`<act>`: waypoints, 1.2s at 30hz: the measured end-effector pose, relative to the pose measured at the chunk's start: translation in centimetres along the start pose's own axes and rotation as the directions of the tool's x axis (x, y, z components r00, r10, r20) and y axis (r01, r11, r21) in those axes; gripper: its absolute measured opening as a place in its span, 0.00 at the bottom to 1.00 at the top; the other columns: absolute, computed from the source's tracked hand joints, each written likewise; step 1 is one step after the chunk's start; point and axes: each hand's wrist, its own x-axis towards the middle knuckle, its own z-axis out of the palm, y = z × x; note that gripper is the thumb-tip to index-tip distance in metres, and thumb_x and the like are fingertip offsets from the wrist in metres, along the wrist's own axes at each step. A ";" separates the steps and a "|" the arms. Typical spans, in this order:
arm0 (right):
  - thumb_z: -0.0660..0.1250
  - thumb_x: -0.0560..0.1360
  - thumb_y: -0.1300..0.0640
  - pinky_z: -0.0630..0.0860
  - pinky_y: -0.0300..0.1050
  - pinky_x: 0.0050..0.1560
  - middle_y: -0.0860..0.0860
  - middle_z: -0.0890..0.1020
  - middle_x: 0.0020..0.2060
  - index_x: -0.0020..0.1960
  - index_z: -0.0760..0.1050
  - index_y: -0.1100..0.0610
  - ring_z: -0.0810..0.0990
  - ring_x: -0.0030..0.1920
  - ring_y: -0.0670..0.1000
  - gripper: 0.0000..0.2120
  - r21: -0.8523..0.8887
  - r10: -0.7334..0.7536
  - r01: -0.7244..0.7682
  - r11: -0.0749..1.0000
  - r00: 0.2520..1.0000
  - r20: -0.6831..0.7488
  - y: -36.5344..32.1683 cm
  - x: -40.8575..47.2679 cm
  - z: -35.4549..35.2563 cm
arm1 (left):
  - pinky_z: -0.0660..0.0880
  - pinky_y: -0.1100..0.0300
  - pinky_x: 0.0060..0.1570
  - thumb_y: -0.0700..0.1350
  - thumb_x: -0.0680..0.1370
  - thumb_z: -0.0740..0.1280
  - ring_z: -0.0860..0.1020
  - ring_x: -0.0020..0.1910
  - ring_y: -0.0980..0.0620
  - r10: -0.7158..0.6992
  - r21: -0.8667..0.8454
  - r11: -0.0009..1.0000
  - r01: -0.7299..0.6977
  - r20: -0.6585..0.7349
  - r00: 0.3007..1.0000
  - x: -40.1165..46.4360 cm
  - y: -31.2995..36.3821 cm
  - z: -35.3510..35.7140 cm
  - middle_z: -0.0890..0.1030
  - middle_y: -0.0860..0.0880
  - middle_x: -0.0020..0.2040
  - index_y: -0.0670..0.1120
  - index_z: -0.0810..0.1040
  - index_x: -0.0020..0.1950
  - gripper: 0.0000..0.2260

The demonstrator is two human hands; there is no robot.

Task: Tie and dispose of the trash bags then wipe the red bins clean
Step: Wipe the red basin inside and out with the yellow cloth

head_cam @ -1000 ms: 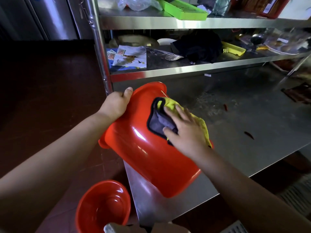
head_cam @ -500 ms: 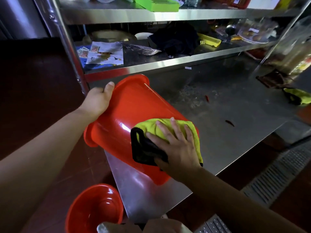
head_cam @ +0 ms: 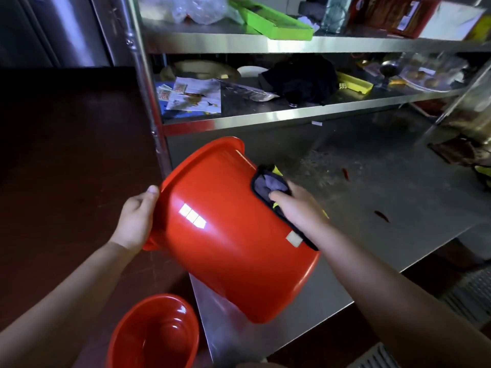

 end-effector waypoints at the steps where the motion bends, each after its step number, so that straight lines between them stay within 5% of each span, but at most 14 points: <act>1: 0.59 0.64 0.41 0.75 0.51 0.54 0.44 0.80 0.54 0.58 0.67 0.33 0.79 0.54 0.54 0.23 -0.119 -0.098 0.094 0.988 0.995 -0.034 -1.0 -0.4 0.8 | 0.62 0.60 0.28 0.59 0.78 0.55 0.63 0.25 0.56 -0.008 -0.018 1.000 0.008 -0.008 1.000 -0.2 -0.1 0.0 0.64 0.50 0.27 0.43 0.65 0.34 0.21; 4: 0.59 0.68 0.41 0.63 0.61 0.66 0.49 0.65 0.72 0.71 0.58 0.37 0.63 0.71 0.59 0.31 -0.447 -0.408 0.344 0.825 0.911 -0.053 -4.4 -2.9 4.4 | 0.65 0.66 0.24 0.51 0.82 0.55 0.65 0.21 0.62 -0.010 -0.055 0.998 0.008 -0.036 0.999 -0.5 -0.3 0.0 0.67 0.56 0.22 0.46 0.64 0.30 0.21; 7: 0.63 0.68 0.41 0.49 0.71 0.68 0.55 0.56 0.76 0.73 0.57 0.40 0.49 0.74 0.67 0.35 -0.614 -0.623 0.525 0.589 0.779 0.068 -6.2 -5.8 7.8 | 0.67 0.71 0.24 0.46 0.83 0.54 0.70 0.23 0.64 -0.023 -0.088 0.996 0.025 0.019 1.000 -0.3 -0.1 -0.4 0.75 0.55 0.23 0.46 0.74 0.32 0.21; 10: 0.67 0.68 0.42 0.46 0.75 0.66 0.56 0.55 0.76 0.72 0.60 0.42 0.44 0.74 0.69 0.35 -0.665 -0.710 0.622 0.414 0.678 0.192 -6.0 -8.2 10.3 | 0.69 0.75 0.32 0.44 0.79 0.56 0.73 0.29 0.68 0.039 -0.012 0.999 -0.038 0.055 0.998 1.5 2.5 -0.3 0.77 0.53 0.35 0.45 0.78 0.39 0.14; 13: 0.66 0.69 0.39 0.49 0.75 0.65 0.55 0.57 0.76 0.70 0.64 0.42 0.45 0.74 0.69 0.31 -0.675 -0.720 0.650 0.350 0.647 0.250 -5.7 -9.2 10.8 | 0.71 0.73 0.35 0.50 0.79 0.60 0.77 0.33 0.65 -0.047 0.065 0.997 0.042 0.079 0.996 3.7 5.4 0.9 0.80 0.54 0.38 0.45 0.81 0.41 0.14; 16: 0.65 0.69 0.40 0.50 0.73 0.67 0.51 0.58 0.76 0.70 0.62 0.40 0.47 0.75 0.66 0.31 -0.678 -0.736 0.647 0.349 0.637 0.228 -5.0 -8.3 9.1 | 0.69 0.58 0.42 0.56 0.80 0.57 0.73 0.38 0.54 -0.018 0.178 0.984 -0.004 0.122 0.992 4.3 5.9 2.2 0.75 0.49 0.38 0.43 0.78 0.45 0.18; 19: 0.63 0.68 0.42 0.51 0.70 0.69 0.48 0.57 0.76 0.72 0.61 0.39 0.49 0.76 0.63 0.33 -0.670 -0.733 0.661 0.337 0.631 0.254 -3.2 -7.3 6.8 | 0.69 0.57 0.42 0.56 0.80 0.57 0.72 0.40 0.53 0.000 0.086 0.996 -0.010 0.115 0.993 3.0 5.1 2.7 0.74 0.48 0.40 0.46 0.76 0.43 0.16; 23: 0.61 0.67 0.42 0.53 0.68 0.70 0.47 0.58 0.76 0.73 0.59 0.38 0.50 0.76 0.61 0.33 -0.664 -0.716 0.653 0.364 0.652 0.249 0.2 -6.6 4.5 | 0.68 0.58 0.38 0.54 0.81 0.55 0.69 0.35 0.55 0.060 0.027 0.998 -0.063 0.109 0.992 0.7 3.7 3.5 0.70 0.46 0.35 0.36 0.70 0.39 0.23; 27: 0.59 0.67 0.43 0.61 0.61 0.69 0.46 0.61 0.75 0.72 0.61 0.38 0.58 0.75 0.56 0.33 -0.592 -0.637 0.548 0.591 0.767 0.074 2.8 -5.3 1.2 | 0.61 0.64 0.27 0.51 0.82 0.54 0.61 0.26 0.59 0.123 0.087 0.988 -0.126 0.040 0.992 0.0 3.1 3.5 0.62 0.50 0.30 0.47 0.63 0.33 0.18; 31: 0.60 0.68 0.47 0.75 0.50 0.57 0.37 0.72 0.66 0.70 0.58 0.29 0.76 0.61 0.49 0.32 -0.264 -0.360 0.321 0.909 0.926 -0.114 3.3 -3.0 -2.1 | 0.61 0.66 0.26 0.51 0.82 0.54 0.62 0.25 0.60 0.086 0.070 0.994 -0.088 0.033 0.996 -0.2 2.5 3.0 0.62 0.52 0.29 0.47 0.62 0.33 0.18; 33: 0.60 0.68 0.46 0.76 0.49 0.54 0.38 0.73 0.64 0.70 0.56 0.29 0.77 0.58 0.50 0.32 -0.296 -0.330 0.284 0.912 0.937 -0.117 2.4 -2.5 -1.9 | 0.62 0.67 0.26 0.51 0.82 0.54 0.63 0.24 0.60 0.071 0.051 0.996 -0.073 0.029 0.997 -0.2 2.4 3.0 0.63 0.54 0.28 0.47 0.62 0.32 0.18; 36: 0.59 0.68 0.43 0.70 0.54 0.63 0.47 0.67 0.72 0.72 0.62 0.39 0.69 0.69 0.57 0.32 -0.499 -0.477 0.382 0.778 0.876 -0.073 0.7 -3.1 0.6 | 0.62 0.68 0.26 0.51 0.82 0.54 0.64 0.24 0.61 0.063 0.036 0.997 -0.065 0.036 0.997 0.0 2.3 2.8 0.64 0.57 0.26 0.47 0.63 0.32 0.19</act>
